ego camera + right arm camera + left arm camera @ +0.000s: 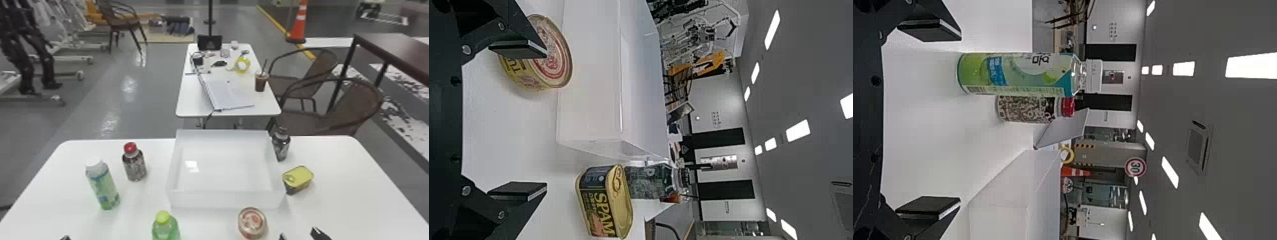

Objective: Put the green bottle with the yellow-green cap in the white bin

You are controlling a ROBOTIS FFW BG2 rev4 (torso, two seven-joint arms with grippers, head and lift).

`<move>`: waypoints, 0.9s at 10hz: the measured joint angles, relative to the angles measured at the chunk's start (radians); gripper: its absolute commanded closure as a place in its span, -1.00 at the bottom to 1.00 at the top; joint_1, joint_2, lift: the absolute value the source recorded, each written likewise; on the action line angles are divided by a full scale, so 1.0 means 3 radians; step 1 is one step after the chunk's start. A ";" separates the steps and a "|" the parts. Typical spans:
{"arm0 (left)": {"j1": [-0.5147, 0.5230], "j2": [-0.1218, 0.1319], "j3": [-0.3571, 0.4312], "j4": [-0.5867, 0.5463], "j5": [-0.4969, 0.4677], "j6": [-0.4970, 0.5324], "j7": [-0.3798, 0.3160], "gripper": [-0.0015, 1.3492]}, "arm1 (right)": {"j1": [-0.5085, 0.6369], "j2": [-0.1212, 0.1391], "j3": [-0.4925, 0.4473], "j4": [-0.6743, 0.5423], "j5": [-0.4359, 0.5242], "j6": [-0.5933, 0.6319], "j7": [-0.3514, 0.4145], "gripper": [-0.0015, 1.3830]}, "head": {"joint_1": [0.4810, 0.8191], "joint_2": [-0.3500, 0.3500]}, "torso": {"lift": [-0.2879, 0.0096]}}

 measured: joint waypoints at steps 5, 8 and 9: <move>-0.0090 0.0000 0.0024 0.0081 -0.0041 -0.0056 -0.0031 -0.80 | 0.0013 0.0017 0.0004 -0.0008 -0.0004 -0.0020 0.0000 -0.52 | -0.60 0.00 | 0.26; -0.0091 0.0000 -0.0005 0.0084 -0.0039 -0.0043 -0.0065 -0.80 | 0.0017 0.0025 0.0003 0.0001 -0.0003 -0.0020 0.0003 -0.52 | -0.60 0.00 | 0.26; -0.0088 0.0000 -0.0096 0.0085 -0.0009 -0.0008 -0.0068 -0.80 | 0.0023 0.0022 0.0001 0.0001 -0.0005 -0.0020 0.0003 -0.52 | -0.60 0.00 | 0.26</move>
